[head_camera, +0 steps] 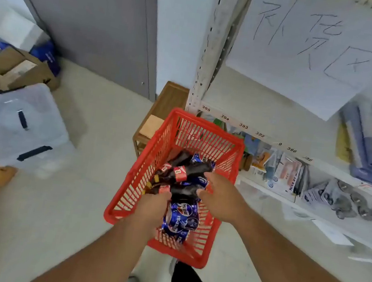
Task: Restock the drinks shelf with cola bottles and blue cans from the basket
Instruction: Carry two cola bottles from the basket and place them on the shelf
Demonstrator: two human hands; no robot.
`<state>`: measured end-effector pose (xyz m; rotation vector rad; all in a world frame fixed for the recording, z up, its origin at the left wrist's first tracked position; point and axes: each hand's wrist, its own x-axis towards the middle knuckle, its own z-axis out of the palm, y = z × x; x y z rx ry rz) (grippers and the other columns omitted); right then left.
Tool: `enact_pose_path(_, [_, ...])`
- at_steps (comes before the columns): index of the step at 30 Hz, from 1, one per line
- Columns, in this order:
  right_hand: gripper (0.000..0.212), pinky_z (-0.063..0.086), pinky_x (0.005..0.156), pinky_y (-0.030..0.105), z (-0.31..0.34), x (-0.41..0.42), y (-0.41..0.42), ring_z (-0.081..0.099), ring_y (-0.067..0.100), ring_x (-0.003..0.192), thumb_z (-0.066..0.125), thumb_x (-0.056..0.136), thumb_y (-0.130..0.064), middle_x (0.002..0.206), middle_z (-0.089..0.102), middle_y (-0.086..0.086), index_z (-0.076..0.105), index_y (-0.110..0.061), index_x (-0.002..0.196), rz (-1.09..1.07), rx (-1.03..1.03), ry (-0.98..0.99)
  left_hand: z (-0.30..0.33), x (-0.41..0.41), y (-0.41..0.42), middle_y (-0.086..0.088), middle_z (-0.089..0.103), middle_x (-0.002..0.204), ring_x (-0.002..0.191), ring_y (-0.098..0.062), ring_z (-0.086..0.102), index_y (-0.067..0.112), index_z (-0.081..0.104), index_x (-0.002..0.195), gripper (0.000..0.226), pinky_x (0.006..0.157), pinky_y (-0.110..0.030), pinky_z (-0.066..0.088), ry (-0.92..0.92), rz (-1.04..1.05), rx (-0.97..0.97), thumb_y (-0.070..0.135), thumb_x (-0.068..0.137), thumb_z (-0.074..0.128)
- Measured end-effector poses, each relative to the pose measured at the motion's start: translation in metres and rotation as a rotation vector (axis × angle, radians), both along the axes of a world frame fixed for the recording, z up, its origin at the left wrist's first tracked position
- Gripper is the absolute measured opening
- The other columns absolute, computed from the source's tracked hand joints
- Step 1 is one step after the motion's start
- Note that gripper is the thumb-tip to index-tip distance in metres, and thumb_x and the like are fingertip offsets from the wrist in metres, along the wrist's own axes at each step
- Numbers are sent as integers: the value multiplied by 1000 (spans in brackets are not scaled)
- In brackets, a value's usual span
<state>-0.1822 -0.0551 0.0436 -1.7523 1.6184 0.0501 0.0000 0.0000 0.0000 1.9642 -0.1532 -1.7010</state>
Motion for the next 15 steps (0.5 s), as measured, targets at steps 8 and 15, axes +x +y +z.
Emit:
enact_pose_path(8, [58, 45, 107, 39, -72, 3, -105, 53, 30, 135, 64, 101, -34, 149, 54, 9, 47, -16, 153, 258, 68, 205, -89, -38, -58, -12, 62, 90, 77, -24, 59, 5, 62, 122, 36, 79, -47, 61, 24, 291, 222, 24, 94, 72])
enact_pose_path(15, [53, 52, 102, 44, -150, 12, -146, 58, 29, 125, 74, 91, -28, 135, 61, 7, 53, -16, 138, 547, 54, 361, -167, -75, -91, -12, 65, 92, 64, -22, 56, 6, 60, 120, 73, 65, -32, 51, 85, 457, 408, 58, 72, 78])
